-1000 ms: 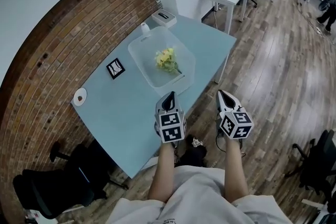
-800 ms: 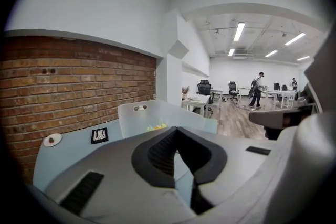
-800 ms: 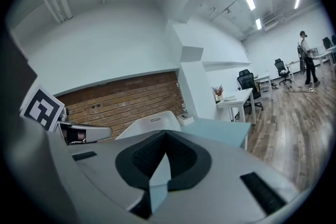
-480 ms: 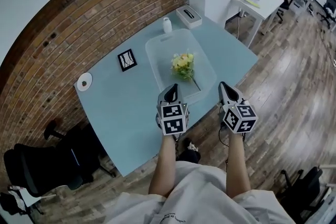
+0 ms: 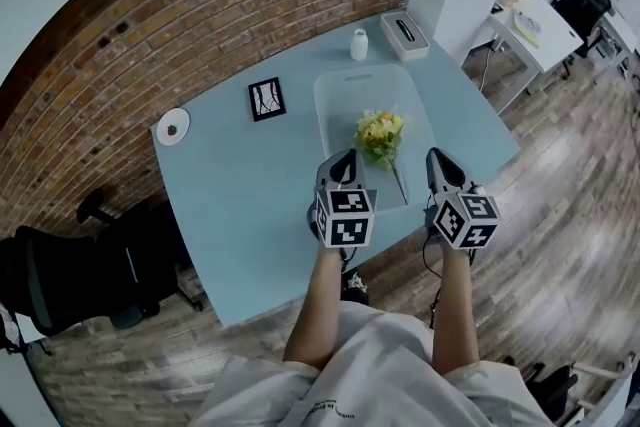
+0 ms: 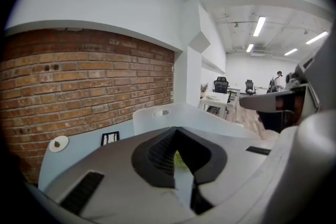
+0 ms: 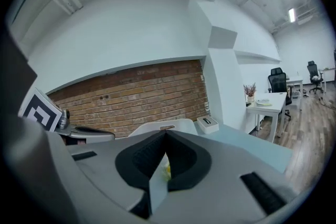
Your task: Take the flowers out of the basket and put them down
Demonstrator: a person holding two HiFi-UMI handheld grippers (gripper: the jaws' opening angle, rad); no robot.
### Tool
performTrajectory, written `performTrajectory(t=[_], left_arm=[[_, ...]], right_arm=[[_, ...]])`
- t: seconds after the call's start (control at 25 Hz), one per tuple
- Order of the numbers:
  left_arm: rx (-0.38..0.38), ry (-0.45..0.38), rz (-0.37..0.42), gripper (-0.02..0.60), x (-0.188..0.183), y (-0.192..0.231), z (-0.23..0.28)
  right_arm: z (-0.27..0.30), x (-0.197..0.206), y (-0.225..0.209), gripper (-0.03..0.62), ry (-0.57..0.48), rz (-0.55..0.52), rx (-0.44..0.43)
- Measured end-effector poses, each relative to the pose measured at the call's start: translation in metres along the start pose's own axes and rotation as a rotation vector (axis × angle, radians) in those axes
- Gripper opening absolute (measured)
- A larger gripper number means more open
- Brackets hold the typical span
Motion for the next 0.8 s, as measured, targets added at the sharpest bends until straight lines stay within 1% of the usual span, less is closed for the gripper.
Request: performTrajectory(t=[0.08, 0.24, 0.36, 0.48, 0.64, 0.72, 0.8], left_arm=[[-0.006, 0.003, 0.011, 0.018, -0.005, 0.011, 0.009], [-0.029, 0.004, -0.003, 0.018, -0.017, 0.041, 0.027], [-0.044, 0.001, -0.023, 0.018, -0.018, 0.058, 0.035], [-0.084, 0.007, -0.024, 0.018, -0.015, 0.072, 0.043], [-0.078, 0.033, 0.006, 0.018, -0.011, 0.071, 0.056], [-0.082, 0.052, 0.012, 0.018, -0.009, 0.072, 0.063], [-0.098, 0.061, 0.04, 0.018, -0.011, 0.072, 0.072]], right_arm=[[0.019, -0.004, 0.001, 0.02, 0.013, -0.012, -0.009], [0.064, -0.011, 0.01, 0.02, 0.043, -0.026, -0.048], [0.095, -0.005, 0.014, 0.02, 0.086, -0.029, -0.047], [0.123, 0.014, 0.013, 0.02, 0.162, -0.048, -0.039], [0.145, 0.04, -0.009, 0.02, 0.299, -0.054, -0.021], [0.153, 0.054, -0.016, 0.02, 0.371, -0.056, -0.038], [0.162, 0.064, -0.02, 0.02, 0.409, -0.05, -0.063]])
Point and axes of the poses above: the fingertips, and each gripper's own axes: z forward along the fingers, y to its left, x out of its underside, the point moved 3 cm from there along -z, backward along the fingers, and after that the axes turned 3 degrees about -x, right-handed, at the moved point
